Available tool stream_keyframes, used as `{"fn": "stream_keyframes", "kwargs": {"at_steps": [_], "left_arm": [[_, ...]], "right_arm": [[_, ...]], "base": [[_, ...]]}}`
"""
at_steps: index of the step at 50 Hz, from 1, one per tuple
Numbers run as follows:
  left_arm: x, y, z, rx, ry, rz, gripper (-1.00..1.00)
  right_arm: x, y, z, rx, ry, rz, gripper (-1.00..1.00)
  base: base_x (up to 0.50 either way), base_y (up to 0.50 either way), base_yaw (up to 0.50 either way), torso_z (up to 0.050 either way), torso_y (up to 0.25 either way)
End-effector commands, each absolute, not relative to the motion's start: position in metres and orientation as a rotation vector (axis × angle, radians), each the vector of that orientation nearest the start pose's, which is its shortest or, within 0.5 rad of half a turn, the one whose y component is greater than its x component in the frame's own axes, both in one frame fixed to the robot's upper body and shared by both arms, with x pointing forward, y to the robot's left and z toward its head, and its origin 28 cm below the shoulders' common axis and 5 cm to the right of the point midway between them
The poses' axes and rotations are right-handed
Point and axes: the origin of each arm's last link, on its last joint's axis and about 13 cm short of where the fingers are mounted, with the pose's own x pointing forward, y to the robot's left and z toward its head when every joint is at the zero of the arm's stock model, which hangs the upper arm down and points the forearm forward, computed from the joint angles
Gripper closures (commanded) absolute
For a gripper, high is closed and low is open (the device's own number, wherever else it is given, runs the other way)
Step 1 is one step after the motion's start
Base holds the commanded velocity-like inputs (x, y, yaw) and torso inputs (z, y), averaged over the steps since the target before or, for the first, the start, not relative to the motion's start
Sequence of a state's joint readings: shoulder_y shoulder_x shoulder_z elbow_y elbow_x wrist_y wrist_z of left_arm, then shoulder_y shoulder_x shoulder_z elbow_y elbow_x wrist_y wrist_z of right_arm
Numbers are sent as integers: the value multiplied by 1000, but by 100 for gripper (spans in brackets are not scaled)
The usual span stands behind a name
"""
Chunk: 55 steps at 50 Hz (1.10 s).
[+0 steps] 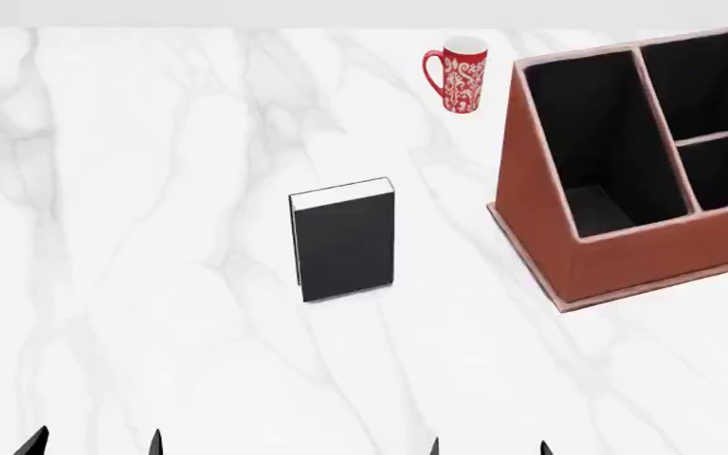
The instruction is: Pick up the book and place it in the right compartment of the caddy.
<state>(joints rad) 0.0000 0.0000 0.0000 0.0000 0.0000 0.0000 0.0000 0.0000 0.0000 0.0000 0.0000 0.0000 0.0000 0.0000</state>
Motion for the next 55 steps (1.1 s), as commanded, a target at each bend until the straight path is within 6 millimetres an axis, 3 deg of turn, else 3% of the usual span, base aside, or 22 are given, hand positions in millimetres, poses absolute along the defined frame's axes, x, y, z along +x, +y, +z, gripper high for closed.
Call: {"fn": "stream_keyframes", "kwargs": {"at_steps": [1,20,49,55], "left_arm": [[211,206,13,-1,1,0,-100],[210,205,13,4,1,-5,-100],[210,205,12,12,0,1,-100],[209,205,12,13,0,2,-100]], "right_arm": [[211,-97,14,-11,-9,-19,-100],[209,-96,15,-35,-28,-12,-100],[209,-96,16,-24,-41,-18,-100],[208,-96,16,-43,-46,-15,-100]], "base": [[0,0,0,0,0],[0,-8,0,0,0],[29,-496,0,0,0],[0,0,0,0,0]]}}
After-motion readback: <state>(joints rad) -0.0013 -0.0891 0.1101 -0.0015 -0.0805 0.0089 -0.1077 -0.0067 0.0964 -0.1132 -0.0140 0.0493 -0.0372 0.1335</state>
